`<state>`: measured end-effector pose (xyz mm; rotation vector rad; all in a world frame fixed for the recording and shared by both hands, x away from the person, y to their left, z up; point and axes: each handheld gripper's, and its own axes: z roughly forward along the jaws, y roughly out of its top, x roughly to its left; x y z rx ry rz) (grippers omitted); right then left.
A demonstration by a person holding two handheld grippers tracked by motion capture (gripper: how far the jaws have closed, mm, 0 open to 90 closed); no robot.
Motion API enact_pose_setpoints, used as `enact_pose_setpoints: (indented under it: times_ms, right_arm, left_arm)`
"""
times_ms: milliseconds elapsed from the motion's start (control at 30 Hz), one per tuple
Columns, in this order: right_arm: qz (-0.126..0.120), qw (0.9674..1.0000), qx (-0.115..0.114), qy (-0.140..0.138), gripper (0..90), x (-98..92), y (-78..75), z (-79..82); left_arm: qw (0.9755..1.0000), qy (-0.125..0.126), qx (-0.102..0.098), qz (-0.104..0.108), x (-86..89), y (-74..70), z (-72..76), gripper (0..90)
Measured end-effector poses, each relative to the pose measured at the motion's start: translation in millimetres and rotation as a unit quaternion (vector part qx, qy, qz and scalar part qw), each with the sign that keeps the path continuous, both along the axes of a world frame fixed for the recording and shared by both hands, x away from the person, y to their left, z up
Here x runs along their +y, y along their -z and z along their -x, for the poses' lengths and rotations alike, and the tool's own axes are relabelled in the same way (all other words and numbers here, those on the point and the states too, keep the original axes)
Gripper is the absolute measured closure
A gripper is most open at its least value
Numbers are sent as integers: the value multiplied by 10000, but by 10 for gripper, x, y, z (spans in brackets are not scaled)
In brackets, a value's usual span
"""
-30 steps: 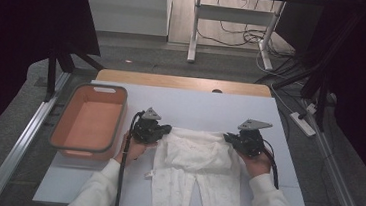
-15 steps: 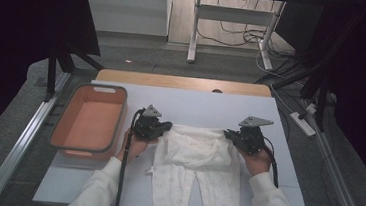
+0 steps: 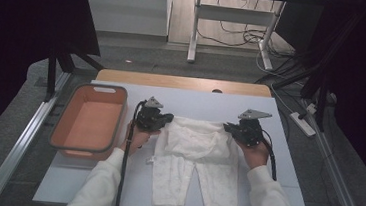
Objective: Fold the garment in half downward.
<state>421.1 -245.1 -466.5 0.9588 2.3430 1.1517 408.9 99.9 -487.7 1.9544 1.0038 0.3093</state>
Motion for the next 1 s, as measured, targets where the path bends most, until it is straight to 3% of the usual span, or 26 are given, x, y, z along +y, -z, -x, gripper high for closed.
enact_pose_setpoints:
  times_ms: [200,467,533,600,667,767,1000]
  right_arm:
    - [36,10000,4,26,852,6,14,-58]
    - [5,9999,-84,110,848,56,-131,-251]
    - [61,9997,-109,231,792,83,-161,-306]
    - [-9,9989,-224,408,633,80,-186,-304]
    - [-39,9986,-233,466,597,69,-197,-285]
    - [-175,9987,-171,457,491,13,-218,-175]
    - [-222,9992,-107,327,458,-12,-201,36]
  left_arm:
    - [10000,-19,8,-4,2,7,-54,860]
    - [9998,-150,-98,-23,14,-98,-190,850]
    - [9995,-259,-146,-44,17,-112,-210,778]
    - [9992,-346,-209,-65,21,-157,-175,581]
    - [9993,-313,-205,-82,23,-174,-153,483]
    - [9998,-159,-87,-11,43,-222,-30,415]
    - [9998,-134,-35,-111,30,-219,133,394]
